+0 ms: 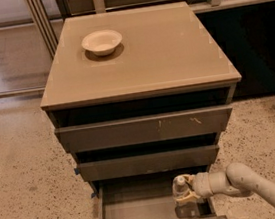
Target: Place blue plastic bottle into bottom drawer
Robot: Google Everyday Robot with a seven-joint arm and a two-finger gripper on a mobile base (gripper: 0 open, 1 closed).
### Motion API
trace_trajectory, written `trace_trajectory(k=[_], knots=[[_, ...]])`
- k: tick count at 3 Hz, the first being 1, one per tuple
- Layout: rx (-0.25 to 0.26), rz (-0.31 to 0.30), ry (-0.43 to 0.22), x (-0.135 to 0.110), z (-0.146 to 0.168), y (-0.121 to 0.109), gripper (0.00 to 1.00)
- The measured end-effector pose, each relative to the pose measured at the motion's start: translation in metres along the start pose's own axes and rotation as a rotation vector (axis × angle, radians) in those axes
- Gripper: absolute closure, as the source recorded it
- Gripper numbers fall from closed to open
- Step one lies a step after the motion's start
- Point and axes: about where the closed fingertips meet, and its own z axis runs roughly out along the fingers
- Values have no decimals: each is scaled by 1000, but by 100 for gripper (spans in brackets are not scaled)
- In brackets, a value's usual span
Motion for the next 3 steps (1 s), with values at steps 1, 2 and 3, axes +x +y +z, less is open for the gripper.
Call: trace_trajectory(k=[1,2,3], knots=[[18,-29,-30,20,11,-9,100],[27,-45,-56,43,22,-15,100],[24,-41,-70,70,34,-20,100]])
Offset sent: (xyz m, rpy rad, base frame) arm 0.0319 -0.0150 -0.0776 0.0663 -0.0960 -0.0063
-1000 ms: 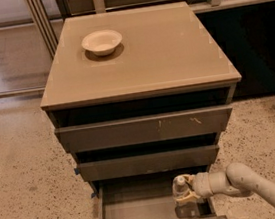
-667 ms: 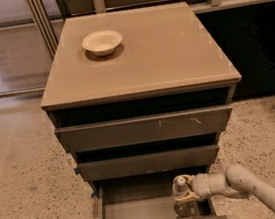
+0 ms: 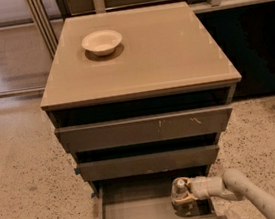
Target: Place blue plastic bottle into bottom drawer
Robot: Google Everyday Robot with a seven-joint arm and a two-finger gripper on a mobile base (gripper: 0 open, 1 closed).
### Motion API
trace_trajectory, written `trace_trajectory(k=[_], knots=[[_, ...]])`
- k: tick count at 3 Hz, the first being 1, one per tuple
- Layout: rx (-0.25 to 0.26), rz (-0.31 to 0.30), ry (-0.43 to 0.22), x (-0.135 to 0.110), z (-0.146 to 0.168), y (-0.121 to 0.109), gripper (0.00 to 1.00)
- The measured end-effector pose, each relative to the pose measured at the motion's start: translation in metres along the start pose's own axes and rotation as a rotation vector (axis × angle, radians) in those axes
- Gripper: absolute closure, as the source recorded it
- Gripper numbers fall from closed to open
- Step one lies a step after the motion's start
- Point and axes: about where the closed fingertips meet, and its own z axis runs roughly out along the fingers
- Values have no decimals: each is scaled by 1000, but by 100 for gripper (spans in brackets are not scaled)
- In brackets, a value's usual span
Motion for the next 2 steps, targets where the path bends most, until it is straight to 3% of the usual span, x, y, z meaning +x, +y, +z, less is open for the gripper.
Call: trace_trajectory(k=[2], knots=[[-22,26,6,36,16,-3,100]])
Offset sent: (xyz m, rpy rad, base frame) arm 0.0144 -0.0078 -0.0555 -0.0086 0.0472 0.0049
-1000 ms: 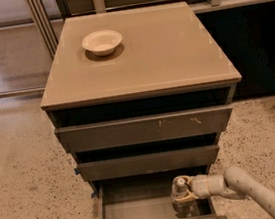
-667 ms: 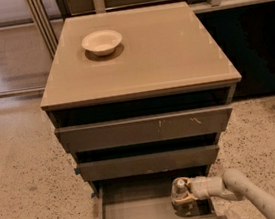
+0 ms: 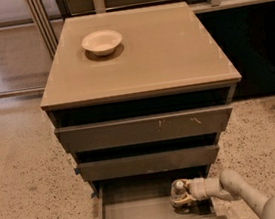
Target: Place blue plastic bottle into bottom drawer
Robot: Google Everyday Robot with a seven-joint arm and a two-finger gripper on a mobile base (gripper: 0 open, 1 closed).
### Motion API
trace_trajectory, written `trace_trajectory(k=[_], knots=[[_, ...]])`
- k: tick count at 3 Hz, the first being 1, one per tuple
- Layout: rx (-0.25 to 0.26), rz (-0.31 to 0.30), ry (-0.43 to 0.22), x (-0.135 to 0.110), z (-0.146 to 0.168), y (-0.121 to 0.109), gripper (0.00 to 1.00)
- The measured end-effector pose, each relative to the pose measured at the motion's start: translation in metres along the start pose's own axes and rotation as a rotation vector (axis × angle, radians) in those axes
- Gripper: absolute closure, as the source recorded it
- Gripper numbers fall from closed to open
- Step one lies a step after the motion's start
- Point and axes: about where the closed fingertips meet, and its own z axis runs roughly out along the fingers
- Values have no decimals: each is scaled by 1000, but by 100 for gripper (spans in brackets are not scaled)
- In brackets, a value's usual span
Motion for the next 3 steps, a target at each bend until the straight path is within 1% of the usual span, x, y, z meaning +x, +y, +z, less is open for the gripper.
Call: trace_trajectory(k=[1,2,3], knots=[[-11,3,4,11,6,0,100],[-12,3,4,11,6,0,85],[-12,3,4,11,6,0,54]])
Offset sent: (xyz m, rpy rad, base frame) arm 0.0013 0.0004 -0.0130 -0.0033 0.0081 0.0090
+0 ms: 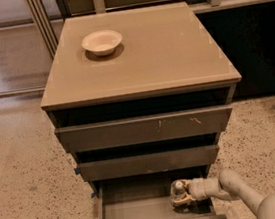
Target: Place blue plastic bottle into bottom drawer
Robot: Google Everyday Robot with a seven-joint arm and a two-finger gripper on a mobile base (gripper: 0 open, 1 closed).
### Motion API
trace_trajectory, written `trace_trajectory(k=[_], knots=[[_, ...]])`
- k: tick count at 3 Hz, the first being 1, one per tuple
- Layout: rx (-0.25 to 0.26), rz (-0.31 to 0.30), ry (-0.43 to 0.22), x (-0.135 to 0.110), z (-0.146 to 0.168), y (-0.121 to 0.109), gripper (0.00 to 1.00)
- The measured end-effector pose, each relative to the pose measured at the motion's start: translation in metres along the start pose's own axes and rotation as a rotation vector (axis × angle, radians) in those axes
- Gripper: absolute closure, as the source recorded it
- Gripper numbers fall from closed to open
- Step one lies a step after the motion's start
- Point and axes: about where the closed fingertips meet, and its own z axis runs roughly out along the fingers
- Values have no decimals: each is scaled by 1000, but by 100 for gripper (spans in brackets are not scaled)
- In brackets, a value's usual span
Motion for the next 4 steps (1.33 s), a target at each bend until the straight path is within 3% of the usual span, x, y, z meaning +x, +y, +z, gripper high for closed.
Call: trace_trajectory(k=[2,3,4], knots=[[0,0,0,0,0,0,8],[0,0,0,0,0,0,0],[0,0,0,0,0,0,0]])
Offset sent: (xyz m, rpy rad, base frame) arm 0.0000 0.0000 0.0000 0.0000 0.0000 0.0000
